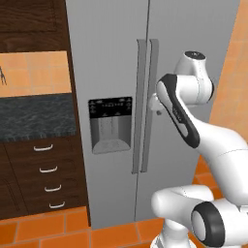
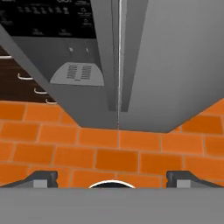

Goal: Take the strawberry from the fridge and place it on top of the pancake, located on the dining counter.

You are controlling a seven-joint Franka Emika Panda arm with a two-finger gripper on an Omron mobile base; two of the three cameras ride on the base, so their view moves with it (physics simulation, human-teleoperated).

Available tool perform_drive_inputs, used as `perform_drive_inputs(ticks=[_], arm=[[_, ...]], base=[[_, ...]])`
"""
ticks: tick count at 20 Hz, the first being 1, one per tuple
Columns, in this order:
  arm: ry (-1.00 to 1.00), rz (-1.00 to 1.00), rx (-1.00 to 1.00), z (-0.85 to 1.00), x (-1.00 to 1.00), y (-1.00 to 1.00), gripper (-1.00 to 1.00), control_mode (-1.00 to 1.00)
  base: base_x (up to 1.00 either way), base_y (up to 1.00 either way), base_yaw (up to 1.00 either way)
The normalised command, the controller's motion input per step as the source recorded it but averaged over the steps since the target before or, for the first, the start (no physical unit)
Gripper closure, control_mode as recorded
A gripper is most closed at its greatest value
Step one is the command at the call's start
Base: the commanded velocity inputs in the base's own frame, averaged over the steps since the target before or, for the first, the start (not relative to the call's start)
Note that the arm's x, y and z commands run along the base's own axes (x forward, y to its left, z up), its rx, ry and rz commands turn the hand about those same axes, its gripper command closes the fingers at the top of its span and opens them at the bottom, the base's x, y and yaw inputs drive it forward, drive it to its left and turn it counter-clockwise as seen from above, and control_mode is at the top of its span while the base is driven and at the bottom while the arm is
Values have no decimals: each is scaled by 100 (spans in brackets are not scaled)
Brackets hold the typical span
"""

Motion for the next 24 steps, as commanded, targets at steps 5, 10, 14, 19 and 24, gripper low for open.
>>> perform_drive_inputs(ticks=[5, 10, 14, 19, 24], arm=[[-38, 17, 13, -3, 44, -18, -100, -100], [-12, 1, 1, -18, 54, 0, -100, -100], [-17, -6, 0, -35, 59, -2, -100, -100], [-7, -1, 0, -25, 56, -3, -100, -100], [0, 5, 1, -5, 52, -13, -100, -100]], base=[[0, 0, 0], [0, 0, 0], [0, 0, 0], [0, 0, 0], [0, 0, 0]])
